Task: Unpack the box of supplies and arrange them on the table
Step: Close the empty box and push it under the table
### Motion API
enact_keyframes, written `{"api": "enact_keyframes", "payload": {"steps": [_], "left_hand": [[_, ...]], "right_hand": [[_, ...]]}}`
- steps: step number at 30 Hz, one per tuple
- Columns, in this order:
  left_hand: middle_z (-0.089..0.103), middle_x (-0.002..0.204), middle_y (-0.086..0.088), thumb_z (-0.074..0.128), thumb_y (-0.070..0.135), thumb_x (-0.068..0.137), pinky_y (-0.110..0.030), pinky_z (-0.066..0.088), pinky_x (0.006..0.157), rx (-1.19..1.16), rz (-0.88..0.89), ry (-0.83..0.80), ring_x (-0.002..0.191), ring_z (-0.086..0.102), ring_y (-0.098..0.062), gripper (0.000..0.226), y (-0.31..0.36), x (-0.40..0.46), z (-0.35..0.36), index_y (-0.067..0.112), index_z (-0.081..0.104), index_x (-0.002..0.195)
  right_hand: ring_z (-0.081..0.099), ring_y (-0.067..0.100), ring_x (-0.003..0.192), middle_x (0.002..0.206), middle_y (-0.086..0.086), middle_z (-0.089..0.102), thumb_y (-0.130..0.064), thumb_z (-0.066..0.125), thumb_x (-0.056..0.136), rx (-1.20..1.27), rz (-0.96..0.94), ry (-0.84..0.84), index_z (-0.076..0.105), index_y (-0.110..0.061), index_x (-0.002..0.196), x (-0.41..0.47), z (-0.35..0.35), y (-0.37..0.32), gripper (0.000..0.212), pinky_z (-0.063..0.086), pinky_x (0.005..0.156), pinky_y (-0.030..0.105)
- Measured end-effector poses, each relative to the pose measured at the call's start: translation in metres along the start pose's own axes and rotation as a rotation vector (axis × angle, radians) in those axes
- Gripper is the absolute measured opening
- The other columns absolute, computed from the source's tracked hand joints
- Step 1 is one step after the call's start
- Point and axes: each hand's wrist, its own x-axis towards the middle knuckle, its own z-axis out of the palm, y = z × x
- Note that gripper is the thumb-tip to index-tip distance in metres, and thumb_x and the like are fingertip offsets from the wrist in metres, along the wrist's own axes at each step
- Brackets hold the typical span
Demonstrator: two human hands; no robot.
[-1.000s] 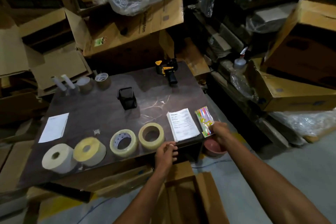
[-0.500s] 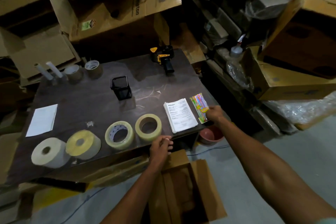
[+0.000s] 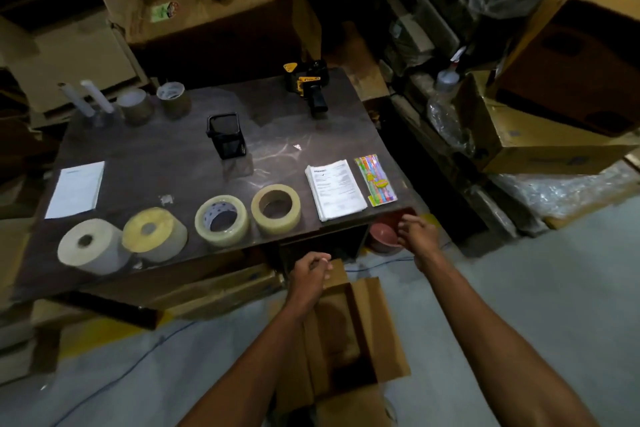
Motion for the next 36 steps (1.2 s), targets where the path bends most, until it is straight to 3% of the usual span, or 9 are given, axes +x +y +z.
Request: {"api": "enact_keyframes", "payload": {"steps": [5, 8, 12, 18, 22, 25, 28, 32, 36], "left_hand": [[0.072, 0.103, -0.006, 0.069, 0.022, 0.088, -0.035, 0.056, 0.078, -0.071, -0.220, 0.030, 0.095, 0.070, -0.025, 0.025, -0.041, -0.030, 0.015, 0.017, 0.067, 0.112], [0.072, 0.106, -0.007, 0.070, 0.022, 0.086, -0.033, 0.055, 0.075, -0.112, -0.310, 0.076, 0.097, 0.069, -0.025, 0.030, -0.079, -0.048, 0.030, 0.017, 0.067, 0.115], [0.070, 0.106, -0.004, 0.068, 0.018, 0.087, -0.033, 0.054, 0.074, -0.165, -0.427, 0.154, 0.094, 0.066, -0.023, 0.028, -0.138, -0.072, 0.046, 0.017, 0.068, 0.115], [0.070, 0.101, 0.004, 0.066, 0.027, 0.088, -0.045, 0.054, 0.094, -0.178, -0.596, 0.186, 0.095, 0.066, -0.019, 0.012, -0.252, -0.095, 0.055, 0.027, 0.070, 0.100], [0.068, 0.120, -0.002, 0.070, 0.037, 0.072, -0.048, 0.051, 0.098, -0.105, -0.682, 0.199, 0.109, 0.063, -0.026, 0.013, -0.375, -0.078, 0.060, 0.037, 0.070, 0.085], [0.064, 0.123, -0.001, 0.068, 0.028, 0.084, -0.045, 0.048, 0.103, -0.068, -0.701, 0.191, 0.114, 0.059, -0.028, 0.021, -0.416, -0.069, 0.070, 0.028, 0.070, 0.105], [0.062, 0.113, -0.002, 0.060, 0.012, 0.093, -0.037, 0.049, 0.096, -0.037, -0.659, 0.157, 0.108, 0.057, -0.025, 0.022, -0.441, -0.060, 0.078, 0.014, 0.064, 0.114], [0.063, 0.121, -0.005, 0.071, 0.021, 0.080, -0.035, 0.050, 0.098, 0.108, -0.700, 0.080, 0.109, 0.059, -0.025, 0.031, -0.498, -0.043, 0.085, 0.018, 0.070, 0.111], [0.065, 0.105, 0.000, 0.072, 0.020, 0.083, -0.030, 0.048, 0.086, 0.128, -0.765, 0.030, 0.099, 0.059, -0.022, 0.012, -0.528, -0.032, 0.092, 0.016, 0.073, 0.095]], "right_hand": [[0.058, 0.021, 0.065, 0.082, 0.014, 0.062, -0.001, 0.045, 0.098, -0.049, 0.112, -0.231, 0.060, -0.003, 0.109, -0.052, -0.016, 0.096, 0.019, 0.048, 0.053, 0.025], [0.063, 0.025, 0.074, 0.086, 0.014, 0.065, -0.005, 0.045, 0.098, -0.157, 0.225, -0.337, 0.064, -0.005, 0.106, -0.068, -0.029, 0.156, 0.020, 0.053, 0.066, 0.034], [0.060, 0.024, 0.070, 0.085, 0.015, 0.063, -0.005, 0.047, 0.099, -0.271, 0.333, -0.419, 0.064, -0.004, 0.100, -0.078, -0.047, 0.218, 0.017, 0.050, 0.062, 0.033], [0.060, 0.028, 0.083, 0.091, 0.016, 0.065, -0.018, 0.059, 0.092, -0.533, 0.437, -0.523, 0.069, -0.006, 0.090, -0.072, -0.069, 0.313, 0.015, 0.056, 0.077, 0.044], [0.059, 0.031, 0.077, 0.081, 0.014, 0.061, -0.019, 0.061, 0.088, -0.718, 0.391, -0.550, 0.067, 0.005, 0.093, -0.054, -0.070, 0.379, 0.026, 0.052, 0.084, 0.058], [0.064, 0.031, 0.081, 0.081, 0.012, 0.067, -0.018, 0.060, 0.088, -0.803, 0.343, -0.600, 0.072, -0.001, 0.089, -0.035, -0.063, 0.433, 0.021, 0.054, 0.084, 0.052], [0.063, 0.032, 0.103, 0.109, 0.014, 0.068, -0.020, 0.058, 0.091, -0.902, 0.328, -0.650, 0.071, -0.008, 0.102, -0.020, -0.056, 0.484, 0.021, 0.050, 0.091, 0.043], [0.049, 0.032, 0.128, 0.140, 0.010, 0.050, -0.040, 0.063, 0.090, -1.107, 0.267, -0.724, 0.050, -0.018, 0.136, -0.004, -0.056, 0.550, 0.052, 0.041, 0.106, 0.040], [0.050, 0.037, 0.125, 0.139, 0.013, 0.050, -0.059, 0.070, 0.075, -1.120, 0.316, -0.726, 0.035, -0.026, 0.142, 0.000, -0.059, 0.584, 0.083, 0.042, 0.104, 0.045]]}}
